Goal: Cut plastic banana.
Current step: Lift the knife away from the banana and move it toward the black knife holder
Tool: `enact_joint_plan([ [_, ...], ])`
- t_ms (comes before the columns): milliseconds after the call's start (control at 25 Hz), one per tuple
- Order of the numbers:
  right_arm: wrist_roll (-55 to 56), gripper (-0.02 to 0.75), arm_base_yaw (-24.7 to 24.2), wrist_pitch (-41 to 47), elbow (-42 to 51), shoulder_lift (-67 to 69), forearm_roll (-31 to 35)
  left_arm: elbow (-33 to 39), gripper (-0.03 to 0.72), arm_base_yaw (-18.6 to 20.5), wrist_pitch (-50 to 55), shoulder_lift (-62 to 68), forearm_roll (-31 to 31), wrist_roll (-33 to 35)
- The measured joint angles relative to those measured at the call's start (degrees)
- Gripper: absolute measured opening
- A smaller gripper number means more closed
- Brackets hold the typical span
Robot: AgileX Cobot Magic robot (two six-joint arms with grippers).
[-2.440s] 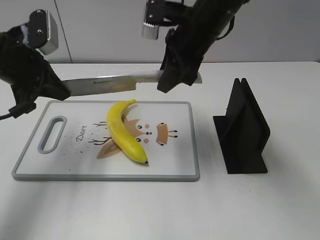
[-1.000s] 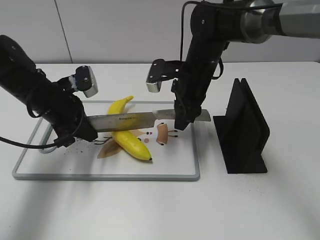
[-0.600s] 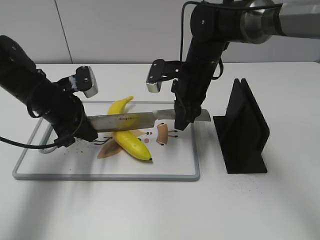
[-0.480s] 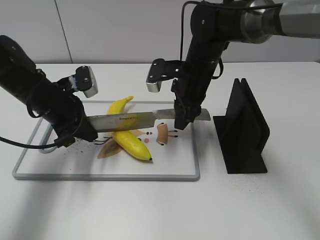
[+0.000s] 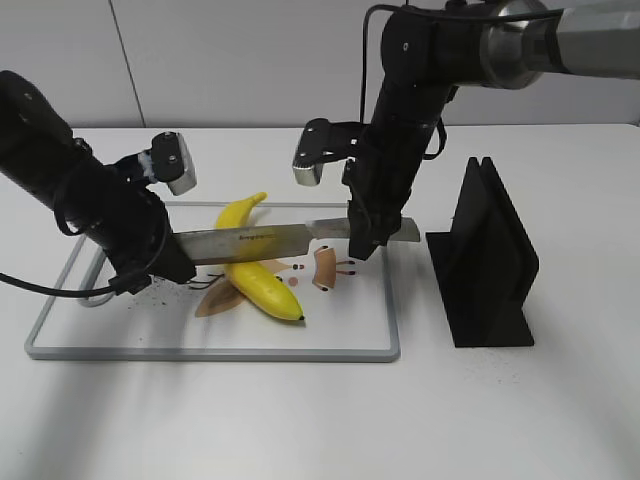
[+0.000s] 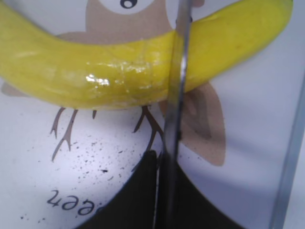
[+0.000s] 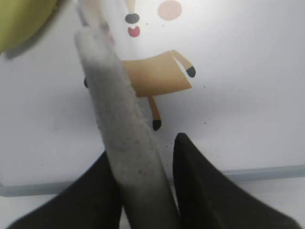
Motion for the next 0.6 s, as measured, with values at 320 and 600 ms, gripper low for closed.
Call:
enact_joint_plan([
  [320,0.0,0.258,0.0,-0.2,-0.2,0.0,0.0,-0.6,-0.019,0.3,0.9,0.8,-0.4,-0.1],
  [600,0.0,0.258,0.0,-0.2,-0.2,-0.1,-0.1,-0.6,-0.019,0.3,0.9,0.7,-0.4,-0.1],
])
